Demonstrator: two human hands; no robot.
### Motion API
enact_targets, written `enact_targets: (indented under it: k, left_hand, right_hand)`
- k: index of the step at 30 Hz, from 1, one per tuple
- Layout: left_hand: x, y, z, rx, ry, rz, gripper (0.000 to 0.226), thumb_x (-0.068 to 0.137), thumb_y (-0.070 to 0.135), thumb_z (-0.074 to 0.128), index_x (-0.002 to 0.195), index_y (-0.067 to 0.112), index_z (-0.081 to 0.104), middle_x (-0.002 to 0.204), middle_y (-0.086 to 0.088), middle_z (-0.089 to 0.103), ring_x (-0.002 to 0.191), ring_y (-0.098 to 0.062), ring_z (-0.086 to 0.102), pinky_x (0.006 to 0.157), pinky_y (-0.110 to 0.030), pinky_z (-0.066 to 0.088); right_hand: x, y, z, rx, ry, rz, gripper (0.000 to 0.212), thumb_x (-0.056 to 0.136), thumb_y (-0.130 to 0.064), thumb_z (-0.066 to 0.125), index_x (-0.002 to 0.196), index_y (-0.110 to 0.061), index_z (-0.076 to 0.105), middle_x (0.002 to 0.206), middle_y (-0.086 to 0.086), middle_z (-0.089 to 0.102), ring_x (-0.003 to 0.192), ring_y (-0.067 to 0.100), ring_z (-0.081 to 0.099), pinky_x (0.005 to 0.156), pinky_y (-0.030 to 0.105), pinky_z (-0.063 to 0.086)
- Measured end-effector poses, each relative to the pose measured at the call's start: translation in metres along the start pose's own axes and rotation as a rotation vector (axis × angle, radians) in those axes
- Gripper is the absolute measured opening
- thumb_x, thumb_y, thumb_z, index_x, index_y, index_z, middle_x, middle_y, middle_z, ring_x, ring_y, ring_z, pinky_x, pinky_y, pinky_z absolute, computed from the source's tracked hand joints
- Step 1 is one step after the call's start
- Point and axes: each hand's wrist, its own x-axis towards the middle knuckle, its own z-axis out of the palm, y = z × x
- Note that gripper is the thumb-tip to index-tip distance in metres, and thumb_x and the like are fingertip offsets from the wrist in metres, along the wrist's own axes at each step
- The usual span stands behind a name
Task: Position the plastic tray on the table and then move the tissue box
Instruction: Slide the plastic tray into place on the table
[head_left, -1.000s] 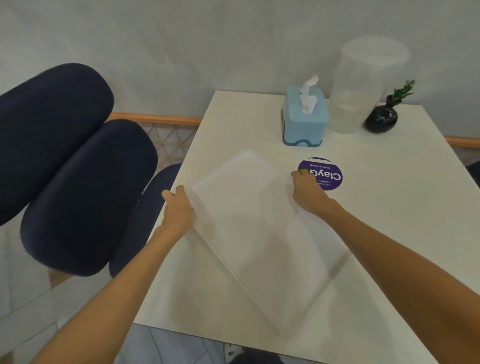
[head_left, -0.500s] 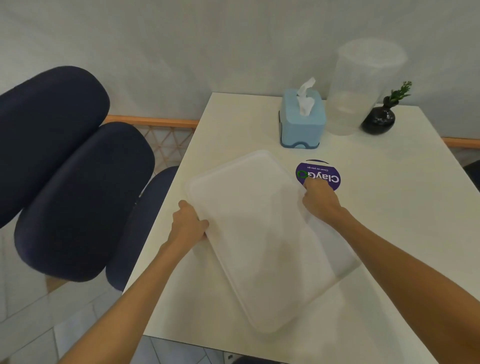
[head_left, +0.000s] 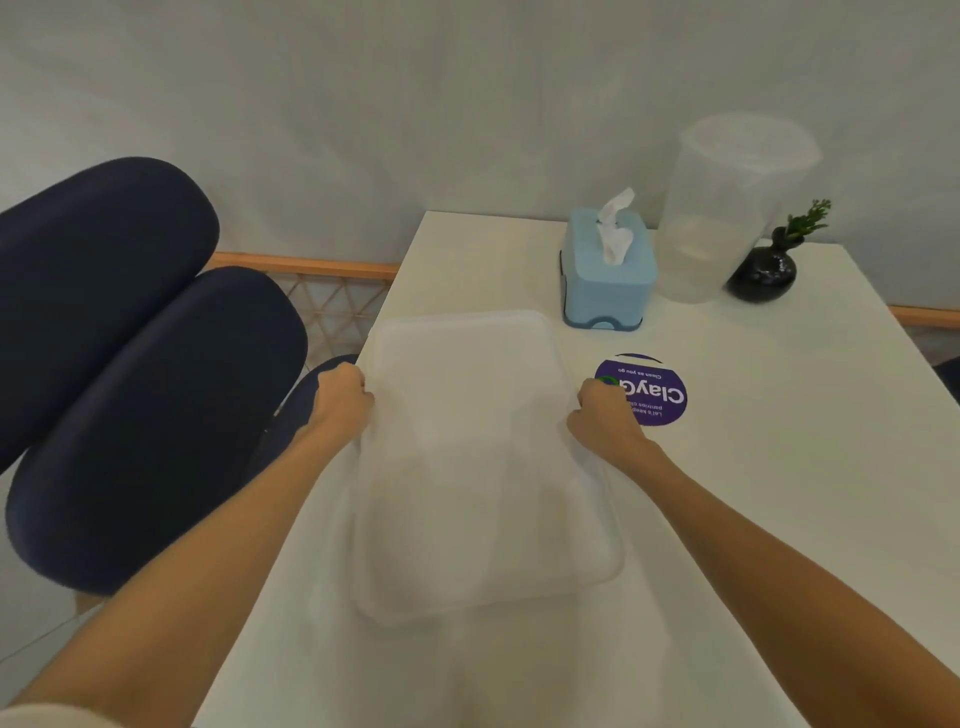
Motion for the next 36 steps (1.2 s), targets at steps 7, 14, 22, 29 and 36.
enact_targets:
  k: [7,14,22,29,36]
  left_hand:
    - [0.047,0.012,-0.005,0.075,0.014,0.056,0.018,0.091,-0.008,0.047,0.098,-0.015,0.062,0.097,-0.030,0.065,0.093,-0.046,0.064,0.078,-0.048,0.054]
    - [0.063,0.017,-0.001,0.048,0.012,0.057,0.022,0.091,-0.007,0.049,0.075,0.005,0.058,0.086,-0.018,0.054,0.080,-0.032,0.058,0.069,-0.037,0.046]
    - [0.073,0.010,0.002,-0.003,0.024,0.105,0.024,0.088,-0.008,0.051,0.074,0.011,0.049,0.079,-0.012,0.048,0.073,-0.025,0.046,0.066,-0.032,0.040]
    - [0.078,0.009,0.002,-0.055,0.002,0.116,0.016,0.090,-0.004,0.053,0.096,-0.007,0.068,0.086,-0.019,0.062,0.085,-0.037,0.063,0.074,-0.035,0.048]
    - [0.077,0.006,0.003,-0.053,-0.020,0.115,0.032,0.090,-0.003,0.052,0.066,0.018,0.048,0.084,-0.010,0.050,0.076,-0.026,0.044,0.070,-0.031,0.037]
  right_hand:
    - [0.022,-0.015,0.007,0.033,-0.010,0.054,0.015,0.084,-0.008,0.056,0.088,-0.003,0.042,0.076,0.007,0.048,0.057,0.014,0.042,0.045,0.022,0.034]
    - [0.033,-0.015,0.009,0.064,-0.017,0.119,0.017,0.084,-0.012,0.058,0.089,-0.005,0.043,0.071,0.005,0.049,0.058,0.019,0.050,0.045,0.025,0.042]
    - [0.036,-0.014,0.009,0.054,-0.027,0.150,0.019,0.083,-0.015,0.061,0.092,-0.005,0.048,0.070,0.003,0.049,0.054,0.015,0.047,0.040,0.021,0.038]
    - [0.030,-0.015,0.012,0.165,-0.045,0.180,0.011,0.081,-0.009,0.056,0.086,-0.003,0.049,0.076,0.010,0.056,0.049,0.026,0.058,0.041,0.021,0.043]
    - [0.019,-0.019,0.013,0.204,-0.069,0.204,0.013,0.083,-0.011,0.058,0.091,-0.003,0.051,0.076,0.011,0.058,0.059,0.028,0.063,0.053,0.028,0.053]
